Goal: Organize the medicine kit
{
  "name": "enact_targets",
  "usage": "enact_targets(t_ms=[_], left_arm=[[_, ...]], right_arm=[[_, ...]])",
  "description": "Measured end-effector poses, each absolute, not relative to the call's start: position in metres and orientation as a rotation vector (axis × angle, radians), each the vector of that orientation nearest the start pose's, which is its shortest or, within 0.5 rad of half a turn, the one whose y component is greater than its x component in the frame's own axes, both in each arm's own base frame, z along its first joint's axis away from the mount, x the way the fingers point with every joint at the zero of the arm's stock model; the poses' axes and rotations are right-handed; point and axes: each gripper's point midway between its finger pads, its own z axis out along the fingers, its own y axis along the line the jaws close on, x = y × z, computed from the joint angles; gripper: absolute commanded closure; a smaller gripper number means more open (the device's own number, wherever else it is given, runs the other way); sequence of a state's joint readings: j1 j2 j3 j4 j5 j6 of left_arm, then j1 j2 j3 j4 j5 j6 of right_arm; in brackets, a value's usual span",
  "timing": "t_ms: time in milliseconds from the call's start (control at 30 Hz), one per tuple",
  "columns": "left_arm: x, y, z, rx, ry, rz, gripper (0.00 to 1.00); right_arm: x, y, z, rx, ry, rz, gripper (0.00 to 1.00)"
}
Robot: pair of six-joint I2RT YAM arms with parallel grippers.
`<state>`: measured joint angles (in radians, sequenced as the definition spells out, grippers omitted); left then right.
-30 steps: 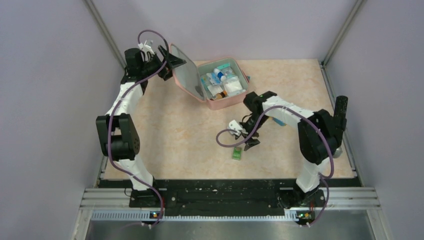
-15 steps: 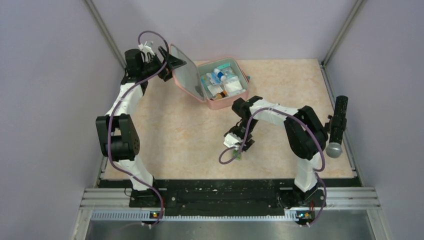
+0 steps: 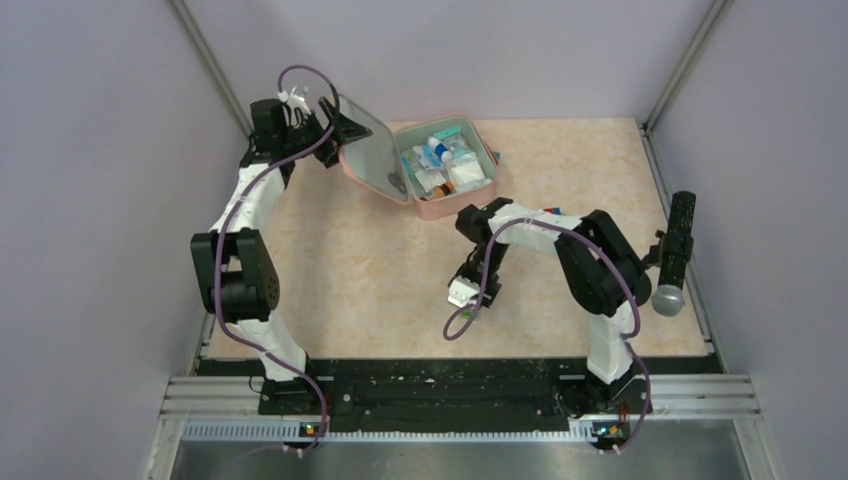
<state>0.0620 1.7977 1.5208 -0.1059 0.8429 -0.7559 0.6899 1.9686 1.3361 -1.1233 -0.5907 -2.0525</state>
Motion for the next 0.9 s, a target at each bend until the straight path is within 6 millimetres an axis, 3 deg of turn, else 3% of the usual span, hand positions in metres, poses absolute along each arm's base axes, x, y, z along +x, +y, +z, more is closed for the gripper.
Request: enact_targets(t_ms=[333, 600, 733, 900], left_arm=[[0.485, -0.118, 0.265, -0.246, 2.036, -1.252, 0.05], [0.486, -0.125, 0.278, -0.216, 2.007, -1.279, 0.05], [0.487, -0.128, 0.289, -0.185, 1.984, -1.279, 0.05], [0.488, -0.13, 0.297, -0.156, 1.962, -1.284, 0.03]], right_arm=[[0.214, 0.26, 0.021, -2.708, 0.658, 0.829, 0.62], [0.231, 0.247, 0.027, -2.556, 0.966, 0.88, 0.63], [0.244, 0.248, 0.041, -2.391, 1.148, 0.908, 0.64], [0.271, 0.271, 0.077, -2.114, 1.31, 0.941, 0.64]])
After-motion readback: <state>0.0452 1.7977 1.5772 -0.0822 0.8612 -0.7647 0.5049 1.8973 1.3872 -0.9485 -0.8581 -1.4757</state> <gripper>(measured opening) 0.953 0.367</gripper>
